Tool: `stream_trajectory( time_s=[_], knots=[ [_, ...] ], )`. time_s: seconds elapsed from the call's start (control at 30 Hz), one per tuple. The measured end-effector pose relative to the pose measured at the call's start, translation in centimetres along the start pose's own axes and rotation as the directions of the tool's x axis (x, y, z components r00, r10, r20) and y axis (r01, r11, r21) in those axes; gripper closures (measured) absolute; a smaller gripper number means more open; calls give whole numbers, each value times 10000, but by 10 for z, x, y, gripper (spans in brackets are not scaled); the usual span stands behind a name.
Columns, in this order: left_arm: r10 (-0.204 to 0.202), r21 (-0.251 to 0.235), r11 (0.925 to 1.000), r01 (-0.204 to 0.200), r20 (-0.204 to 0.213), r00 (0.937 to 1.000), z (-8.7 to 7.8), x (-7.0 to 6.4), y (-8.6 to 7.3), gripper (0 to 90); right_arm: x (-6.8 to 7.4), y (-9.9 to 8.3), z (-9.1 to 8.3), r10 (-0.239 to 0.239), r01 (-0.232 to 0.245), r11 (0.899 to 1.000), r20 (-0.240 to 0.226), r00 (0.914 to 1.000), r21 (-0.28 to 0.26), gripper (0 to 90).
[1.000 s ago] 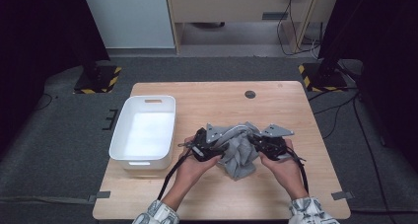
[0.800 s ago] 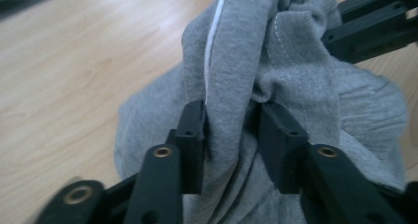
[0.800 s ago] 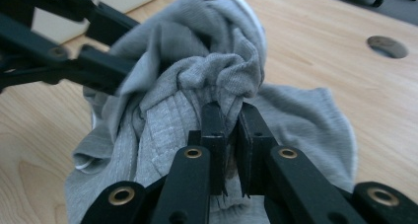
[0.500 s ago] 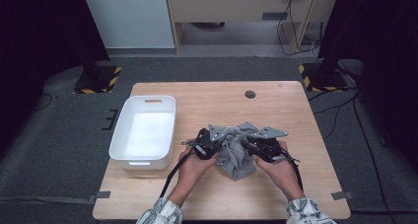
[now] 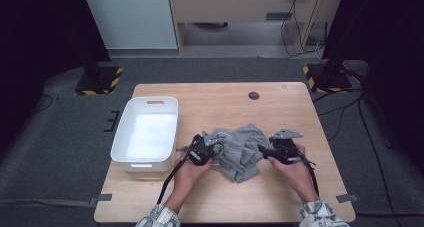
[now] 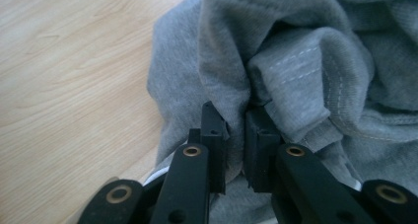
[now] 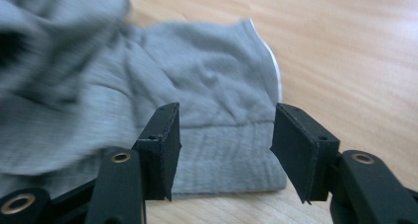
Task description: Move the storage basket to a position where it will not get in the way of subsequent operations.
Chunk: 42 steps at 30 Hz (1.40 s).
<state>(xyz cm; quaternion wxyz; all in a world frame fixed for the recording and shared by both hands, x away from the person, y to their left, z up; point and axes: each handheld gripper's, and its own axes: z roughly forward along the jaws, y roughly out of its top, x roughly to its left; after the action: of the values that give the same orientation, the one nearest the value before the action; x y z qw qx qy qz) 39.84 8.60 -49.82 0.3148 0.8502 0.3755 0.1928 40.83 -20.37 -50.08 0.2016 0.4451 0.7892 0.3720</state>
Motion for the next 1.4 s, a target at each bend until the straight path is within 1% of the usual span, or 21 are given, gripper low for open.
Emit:
stream_trajectory(
  time_s=[0.03, 0.07, 0.13, 0.17, 0.23, 0.27, 0.3, 0.37, 0.57, 0.73, 0.77, 0.87, 1.03, 1.1, 1.13, 1.17, 1.27, 1.3, 1.33, 1.37, 1.4],
  knots=[
    [9, 18, 10000, -9, 8, 10000, 1, -1, -1, 807, 0, 0, 0, 0, 0, 10000, 0, 10000, 0, 453],
    [28, 26, 10000, -28, 17, 10000, 2, -1, -1, 807, -2, -1, 5, -42, 40, 9999, 167, 9999, 97, 447],
    [45, 35, 10000, -45, 25, 10000, 4, -2, -3, 807, -3, -1, 8, 54, -56, 9999, 165, 9998, 117, 438],
    [37, 76, 10000, -37, 78, 10000, 6, -3, -5, 807, -7, -3, 13, 200, -207, 9992, 202, 9996, 335, 434],
    [31, 73, 10000, -32, 93, 10000, 6, -3, -5, 807, -9, -4, 16, 253, -263, 9987, 235, 9994, 438, 425],
    [32, 55, 10000, -32, 125, 9999, 7, -3, -7, 807, -12, -5, 20, 443, -449, 9971, 111, 9990, 618, 394],
    [32, 55, 10000, -32, 125, 9999, 7, -3, -7, 807, -12, -5, 20, 443, -449, 9971, 111, 9990, 618, 394],
    [12, -29, 10000, -11, 177, 9998, 7, -3, -8, 807, -13, -7, 25, 527, -520, 9951, -62, 9986, 843, 380],
    [-68, -181, 9998, 73, 278, 9996, 10, -4, -11, 807, -14, -8, 27, 508, -490, 9942, -165, 9986, 956, 441],
    [-165, -307, 9994, 178, 425, 9990, 15, -7, -8, 808, -16, -11, 23, 339, -313, 9934, -217, 9992, 1101, 522],
    [-171, -339, 9993, 186, 450, 9988, 17, -8, -7, 809, -18, -12, 21, 308, -274, 9925, -267, 9992, 1194, 557],
    [-181, -430, 9989, 207, 609, 9980, 22, -13, -2, 808, -22, -14, 16, 406, -361, 9898, -297, 9987, 1381, 580],
    [112, -457, 9989, -77, 779, 9969, 36, -27, 13, 807, -34, -28, -4, 613, -575, 9880, -222, 9979, 1433, 628],
    [297, -416, 9988, -271, 633, 9976, 39, -30, 18, 807, -37, -34, -13, 626, -584, 9876, -245, 9977, 1460, 652],
    [250, -413, 9989, -224, 640, 9976, 40, -30, 19, 806, -38, -39, -20, 640, -588, 9876, -309, 9975, 1458, 659],
    [156, -396, 9991, -129, 692, 9975, 40, -28, 18, 806, -38, -39, -20, 640, -588, 9876, -309, 9975, 1458, 659],
    [113, -352, 9993, -91, 627, 9980, 37, -22, 15, 806, -30, -44, -24, 489, -407, 9888, -539, 9974, 1435, 704],
    [122, -275, 9996, -108, 512, 9986, 34, -18, 12, 805, -23, -43, -24, 224, -129, 9890, -630, 9978, 1474, 721],
    [122, -275, 9996, -108, 512, 9986, 34, -18, 12, 804, -23, -43, -24, 224, -129, 9890, -630, 9978, 1474, 721],
    [88, -246, 9997, -76, 463, 9989, 32, -16, 11, 804, -20, -43, -24, 92, 17, 9890, -726, 9973, 1479, 734],
    [16, -268, 9996, -4, 456, 9990, 31, -14, 9, 799, -13, -41, -23, -195, 299, 9881, -703, 9973, 1507, 746]
  ],
)
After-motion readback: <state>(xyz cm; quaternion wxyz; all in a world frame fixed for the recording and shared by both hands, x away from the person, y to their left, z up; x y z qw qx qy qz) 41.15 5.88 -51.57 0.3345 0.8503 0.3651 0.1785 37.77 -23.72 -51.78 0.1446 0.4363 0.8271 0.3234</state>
